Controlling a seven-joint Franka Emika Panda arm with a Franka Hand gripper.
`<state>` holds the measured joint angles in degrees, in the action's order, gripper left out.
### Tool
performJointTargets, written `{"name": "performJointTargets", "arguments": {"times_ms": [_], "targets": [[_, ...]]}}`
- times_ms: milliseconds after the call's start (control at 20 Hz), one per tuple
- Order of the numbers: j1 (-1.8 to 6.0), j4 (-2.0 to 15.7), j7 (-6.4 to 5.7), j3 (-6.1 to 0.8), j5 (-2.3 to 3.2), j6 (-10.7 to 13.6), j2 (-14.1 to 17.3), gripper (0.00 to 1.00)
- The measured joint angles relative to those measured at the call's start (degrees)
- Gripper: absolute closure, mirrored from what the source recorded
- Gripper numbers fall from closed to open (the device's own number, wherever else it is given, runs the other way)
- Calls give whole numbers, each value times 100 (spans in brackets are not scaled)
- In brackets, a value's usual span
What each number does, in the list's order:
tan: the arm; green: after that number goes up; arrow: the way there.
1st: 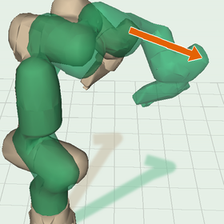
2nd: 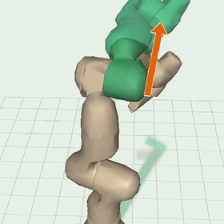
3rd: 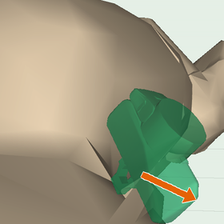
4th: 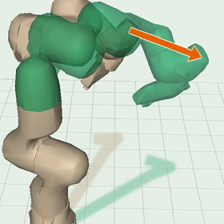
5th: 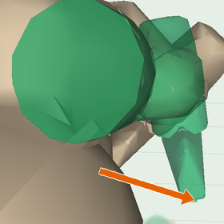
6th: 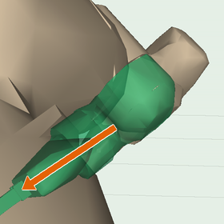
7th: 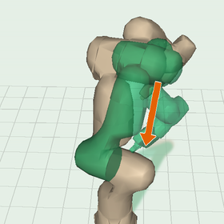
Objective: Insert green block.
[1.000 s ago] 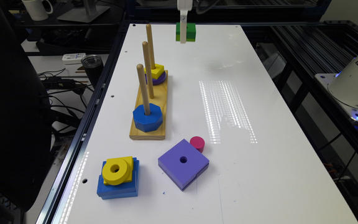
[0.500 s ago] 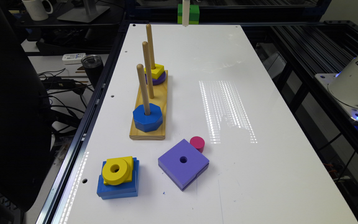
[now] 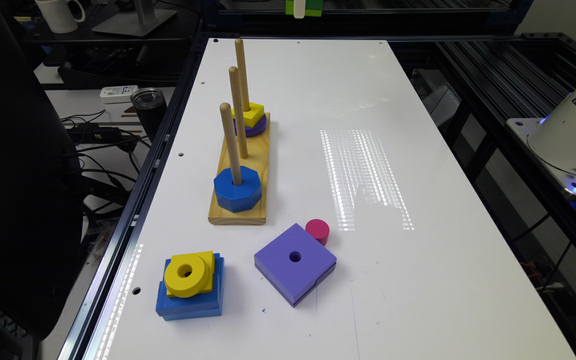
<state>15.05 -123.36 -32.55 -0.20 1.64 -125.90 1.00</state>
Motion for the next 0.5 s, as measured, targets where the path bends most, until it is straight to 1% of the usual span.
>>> {"name": "performJointTargets", "arguments": {"times_ms": [200, 500], "targets": [[0, 27, 0, -1, 0, 58, -43, 100], [0, 44, 0, -2, -1, 79, -62, 100]]}}
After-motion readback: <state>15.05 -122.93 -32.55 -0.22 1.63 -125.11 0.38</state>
